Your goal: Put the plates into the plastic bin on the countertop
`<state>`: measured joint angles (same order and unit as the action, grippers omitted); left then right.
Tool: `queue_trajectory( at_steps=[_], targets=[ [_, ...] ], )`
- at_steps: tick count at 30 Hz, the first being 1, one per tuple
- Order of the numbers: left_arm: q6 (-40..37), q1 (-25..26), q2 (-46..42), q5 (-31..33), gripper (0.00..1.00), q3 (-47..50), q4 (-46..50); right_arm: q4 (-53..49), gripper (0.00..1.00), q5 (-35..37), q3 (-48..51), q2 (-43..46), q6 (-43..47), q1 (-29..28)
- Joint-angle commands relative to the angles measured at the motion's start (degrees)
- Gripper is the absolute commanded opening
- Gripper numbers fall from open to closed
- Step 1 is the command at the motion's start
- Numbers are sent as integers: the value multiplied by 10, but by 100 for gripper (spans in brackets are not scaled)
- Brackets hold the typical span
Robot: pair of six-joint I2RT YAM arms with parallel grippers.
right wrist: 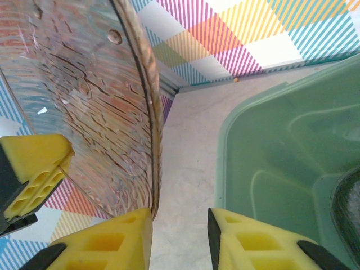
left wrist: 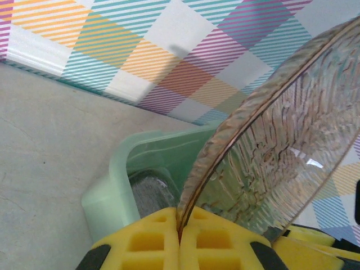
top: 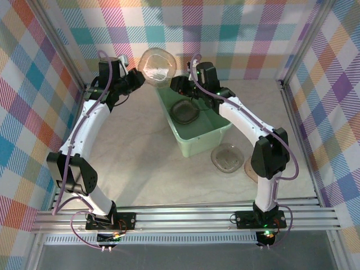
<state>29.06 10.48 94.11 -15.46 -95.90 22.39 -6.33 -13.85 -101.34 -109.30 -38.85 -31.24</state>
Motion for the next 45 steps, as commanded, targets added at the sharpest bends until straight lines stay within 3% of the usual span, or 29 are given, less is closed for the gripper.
queue_trajectory(
  at_steps=[1,10,18,30,41,45],
  targets=[
    [8,12,0,-4,0,-28,-9,60,31,37,24,31,-26,1],
    [-8,27,7,10,0,-43,10,118,27,49,57,37,-53,1],
    [-32,40,20,25,0,-73,40,197,37,51,101,53,-58,1],
    [-38,52,37,32,0,-91,57,265,36,43,123,55,-61,0],
    [-35,53,37,47,0,-96,60,206,15,81,115,58,-68,1],
    [-40,58,41,54,0,-104,68,178,12,87,108,55,-71,1]
  ],
)
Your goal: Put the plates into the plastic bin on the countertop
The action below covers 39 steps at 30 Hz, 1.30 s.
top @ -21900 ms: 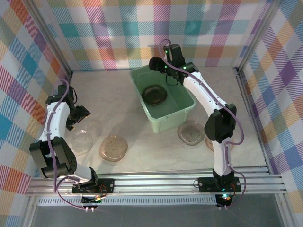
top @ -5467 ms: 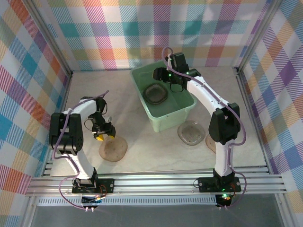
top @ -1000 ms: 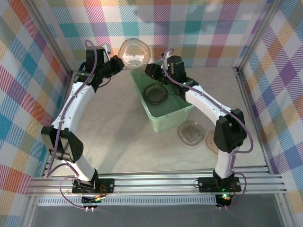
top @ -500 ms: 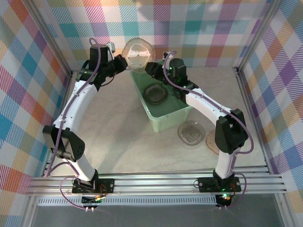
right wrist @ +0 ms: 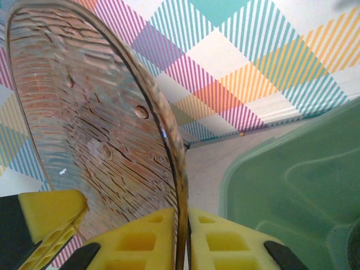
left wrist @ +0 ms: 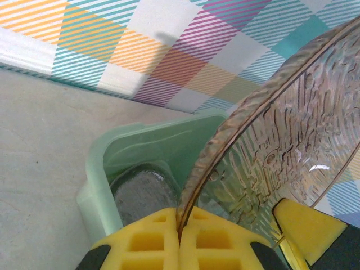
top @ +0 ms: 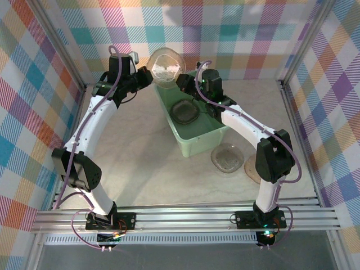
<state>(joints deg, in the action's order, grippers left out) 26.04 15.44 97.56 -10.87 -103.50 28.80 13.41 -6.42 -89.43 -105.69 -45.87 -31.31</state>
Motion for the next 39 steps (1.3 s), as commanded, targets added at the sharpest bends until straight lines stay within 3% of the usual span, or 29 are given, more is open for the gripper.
queue_trajectory(
  at_steps=[1,11,14,17,21,30,39],
  targets=[
    [-12,10,8,8,0,-31,5,-23,11,12,-11,19,-1,2],
    [-16,14,19,-6,0,-46,17,-36,0,16,-17,16,-10,2],
    [-22,14,25,-6,13,-55,28,-46,0,25,-16,20,-21,3],
    [-26,14,29,-8,33,-57,21,-69,0,41,-13,24,-47,8],
    [-30,14,44,-19,45,-75,15,-77,0,65,5,37,-77,12],
    [-88,8,40,13,63,-96,41,-159,0,140,32,59,-163,11],
    [-97,-45,16,2,66,-43,45,-345,0,194,8,48,-273,5]
  ],
)
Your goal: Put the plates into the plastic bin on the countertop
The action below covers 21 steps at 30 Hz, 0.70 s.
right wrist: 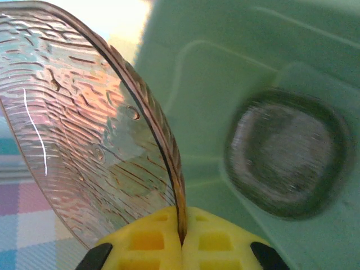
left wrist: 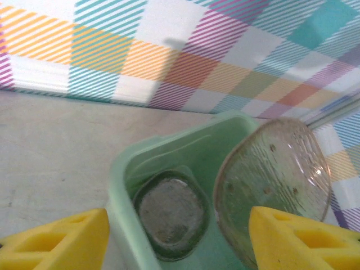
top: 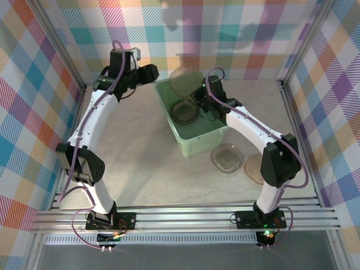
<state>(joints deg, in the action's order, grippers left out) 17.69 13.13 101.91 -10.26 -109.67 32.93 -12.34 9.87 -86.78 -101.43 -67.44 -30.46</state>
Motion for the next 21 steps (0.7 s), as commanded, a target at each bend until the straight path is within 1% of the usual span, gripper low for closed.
queue_trajectory(
  at_steps=[1,5,10,12,15,21],
  targets=[
    [-14,-28,-31,-6,66,27,4,-100,0,33,-17,5,-69,-5],
    [-15,-45,-44,-10,66,58,1,-117,0,43,-13,0,-99,-11],
    [-19,-61,-51,-17,66,91,1,-151,0,38,-42,-31,-112,-20],
    [-19,-67,-56,-17,66,106,0,-165,0,39,-42,-39,-135,-21],
    [-20,-76,-61,-21,66,122,-2,-156,0,35,-29,-48,-163,-21],
    [-33,-84,-67,-19,66,136,3,-181,0,25,-63,-93,-172,-24]
  ],
)
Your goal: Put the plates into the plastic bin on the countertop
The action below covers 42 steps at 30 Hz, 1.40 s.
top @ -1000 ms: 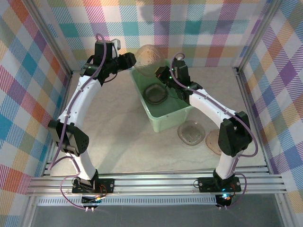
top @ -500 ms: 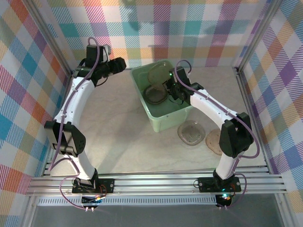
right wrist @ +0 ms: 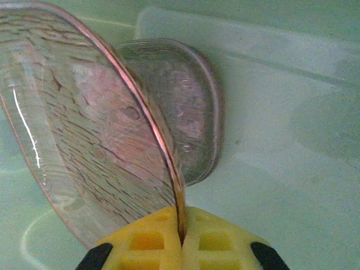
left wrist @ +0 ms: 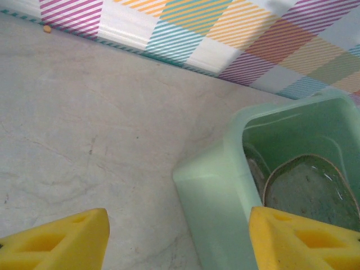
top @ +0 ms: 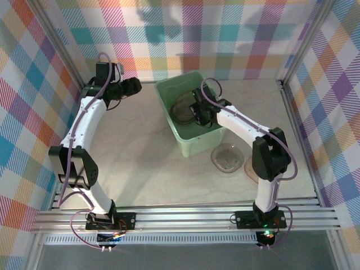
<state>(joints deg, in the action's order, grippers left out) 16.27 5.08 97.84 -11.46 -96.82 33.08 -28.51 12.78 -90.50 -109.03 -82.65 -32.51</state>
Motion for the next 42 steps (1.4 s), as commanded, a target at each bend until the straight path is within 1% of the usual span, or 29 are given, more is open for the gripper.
queue_trajectory(
  at_steps=[1,8,20,29,35,39,42],
  targets=[
    [-21,-5,-27,-7,66,8,2,-19,0,-5,-29,-23,-20,-3],
    [-27,-9,-24,-6,66,15,6,-22,0,-4,-65,-68,-7,-4],
    [-28,-10,-7,-4,66,9,20,-48,0,-35,-117,-135,-15,-3],
    [-28,-10,-3,-5,66,7,27,-68,0,-27,-122,-156,-33,-3],
    [-26,-9,-1,-7,66,7,25,-50,0,-29,-123,-169,-34,-3],
    [-23,-10,1,-8,66,8,25,-45,5,-29,-126,-175,-34,-1],
    [-21,-10,1,-9,66,9,24,-39,5,-39,-134,-185,-38,0]
  ],
)
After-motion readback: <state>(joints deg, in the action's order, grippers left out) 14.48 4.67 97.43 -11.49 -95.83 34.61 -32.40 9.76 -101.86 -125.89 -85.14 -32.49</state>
